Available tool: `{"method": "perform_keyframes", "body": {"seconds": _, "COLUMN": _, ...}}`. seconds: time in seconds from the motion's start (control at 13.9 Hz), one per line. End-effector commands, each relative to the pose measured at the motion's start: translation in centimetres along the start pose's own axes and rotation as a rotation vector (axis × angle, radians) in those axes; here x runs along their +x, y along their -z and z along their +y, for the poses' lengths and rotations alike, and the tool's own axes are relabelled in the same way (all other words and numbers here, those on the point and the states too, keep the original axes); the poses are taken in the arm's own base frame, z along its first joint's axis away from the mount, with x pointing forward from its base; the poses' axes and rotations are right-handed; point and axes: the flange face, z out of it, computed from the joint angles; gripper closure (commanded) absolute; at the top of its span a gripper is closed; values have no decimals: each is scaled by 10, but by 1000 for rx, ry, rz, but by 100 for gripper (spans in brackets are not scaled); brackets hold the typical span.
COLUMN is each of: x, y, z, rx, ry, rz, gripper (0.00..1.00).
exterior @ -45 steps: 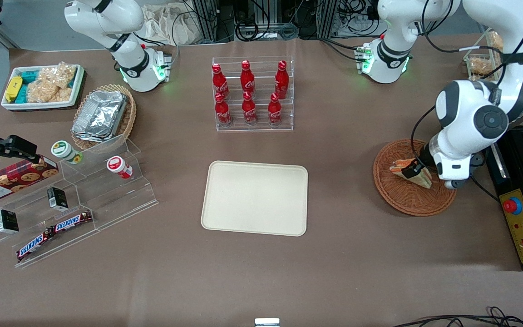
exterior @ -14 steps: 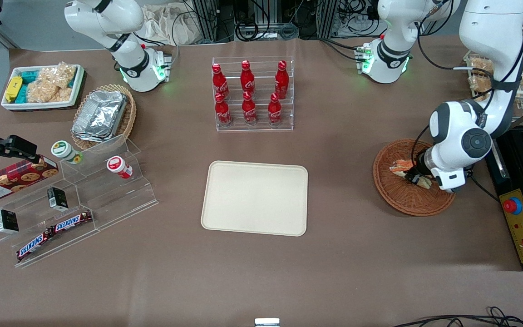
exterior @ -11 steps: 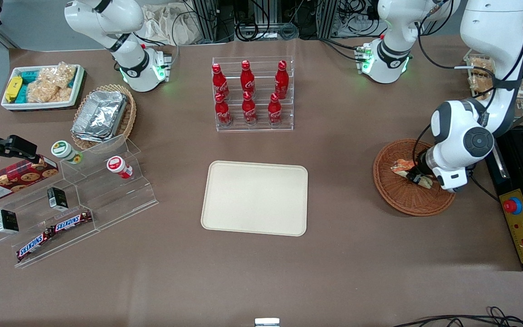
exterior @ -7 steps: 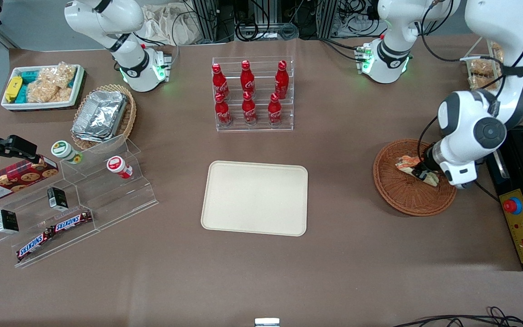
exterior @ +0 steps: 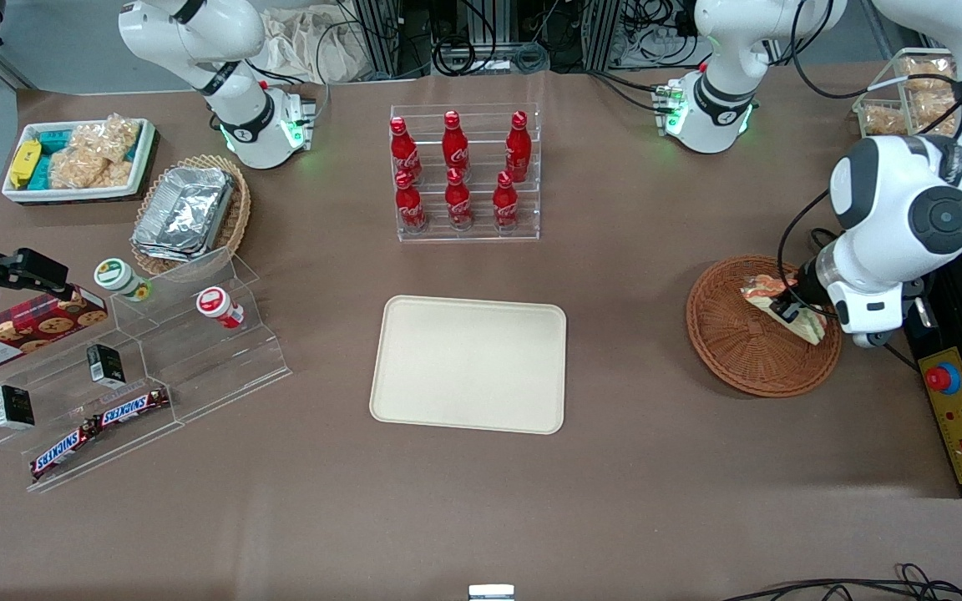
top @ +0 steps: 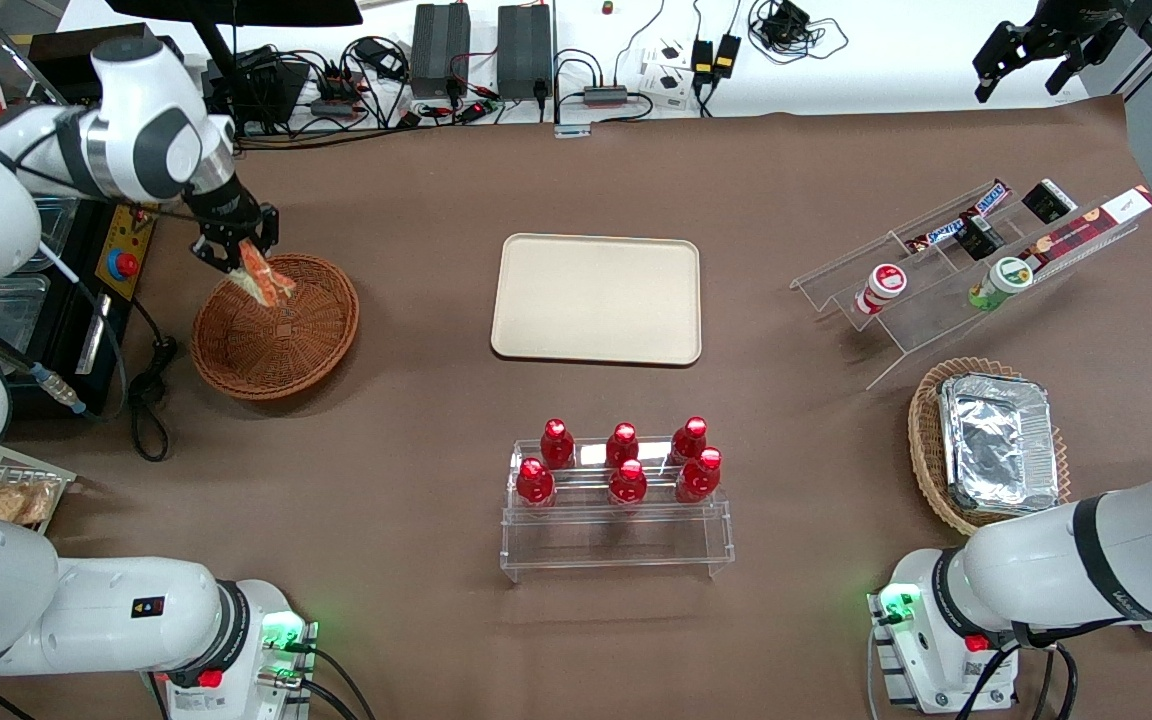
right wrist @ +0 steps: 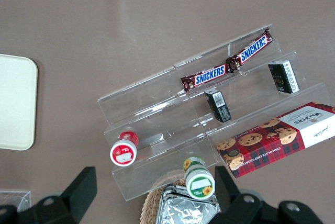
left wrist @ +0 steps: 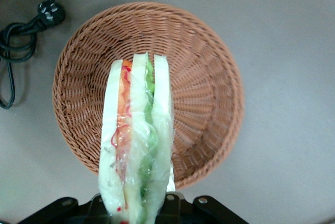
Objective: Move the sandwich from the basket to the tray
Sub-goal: 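Lift the sandwich up out of the basket with the left gripper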
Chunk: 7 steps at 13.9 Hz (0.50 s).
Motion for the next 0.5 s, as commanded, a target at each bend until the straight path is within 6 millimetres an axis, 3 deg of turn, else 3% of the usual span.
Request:
{"method": "perform_keyframes", "body": {"seconds": 0.0, "x": -12, "y": 39, "z": 25, "rx": -31, "ry": -117, "rz": -16, "gripper": 100}}
{"method": "perform_keyframes", "body": {"seconds": 0.43, "x": -96, "y": 60, "z": 96, "rx": -76, "ry": -392, "rz": 8, "gripper": 100}}
